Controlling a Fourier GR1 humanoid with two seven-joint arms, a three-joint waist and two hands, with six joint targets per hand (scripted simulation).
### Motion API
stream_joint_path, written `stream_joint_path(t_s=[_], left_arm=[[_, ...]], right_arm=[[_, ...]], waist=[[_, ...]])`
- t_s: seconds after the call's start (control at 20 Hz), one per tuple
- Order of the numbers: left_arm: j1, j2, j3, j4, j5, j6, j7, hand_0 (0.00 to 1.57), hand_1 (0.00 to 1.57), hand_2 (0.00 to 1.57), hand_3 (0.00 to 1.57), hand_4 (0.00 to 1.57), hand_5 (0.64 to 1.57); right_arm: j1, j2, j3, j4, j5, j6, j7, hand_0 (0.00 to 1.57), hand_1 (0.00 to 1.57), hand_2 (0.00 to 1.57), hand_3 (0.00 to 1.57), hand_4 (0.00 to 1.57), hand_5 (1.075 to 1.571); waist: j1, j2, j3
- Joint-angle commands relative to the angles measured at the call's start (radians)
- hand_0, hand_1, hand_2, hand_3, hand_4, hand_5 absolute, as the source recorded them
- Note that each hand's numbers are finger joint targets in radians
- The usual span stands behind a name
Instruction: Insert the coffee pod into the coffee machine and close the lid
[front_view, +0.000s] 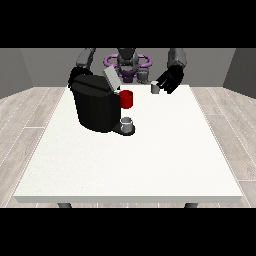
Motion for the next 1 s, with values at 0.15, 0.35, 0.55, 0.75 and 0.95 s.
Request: stream_joint_path(t_s=[0.15,0.35,0.55,0.75,0.95], left_arm=[[-0.167,0.076,0.058,0.012,0.011,-0.056,0.081,1.01,1.01,1.2,1.22,0.54,1.571],[-0.203,0.052,0.08,0.017,0.022,-0.044,0.123,1.27,1.27,1.31,1.24,0.51,1.571],[-0.231,0.047,0.089,0.028,0.034,-0.07,0.135,1.26,1.26,1.29,1.22,0.47,1.571],[-0.245,0.071,0.087,0.048,0.01,-0.046,0.107,1.28,1.28,1.34,1.28,0.52,1.571],[-0.267,0.042,0.074,0.042,-0.015,0.005,0.111,1.28,1.28,1.31,1.23,0.5,1.571]], right_arm=[[-0.034,0.01,0.046,-0.041,0.012,0.007,0.005,0.0,0.0,0.0,0.0,0.52,1.571],[-0.06,-0.005,0.035,-0.061,0.025,-0.027,0.055,0.0,0.0,0.0,0.0,0.49,1.571],[-0.047,0.015,0.054,-0.091,0.029,-0.039,0.085,0.0,0.0,0.0,0.0,0.51,1.571],[-0.108,-0.04,0.027,-0.137,0.02,-0.022,0.146,0.0,0.0,0.0,0.0,0.54,1.571],[-0.093,0.006,0.058,-0.131,0.046,-0.059,0.076,0.0,0.0,0.0,0.0,0.46,1.571]], waist=[[-0.079,0.037,-0.0002],[-0.088,0.038,-0.0003],[-0.105,0.026,-0.0002],[-0.137,0.075,-0.0005],[-0.14,0.117,-0.0003]])
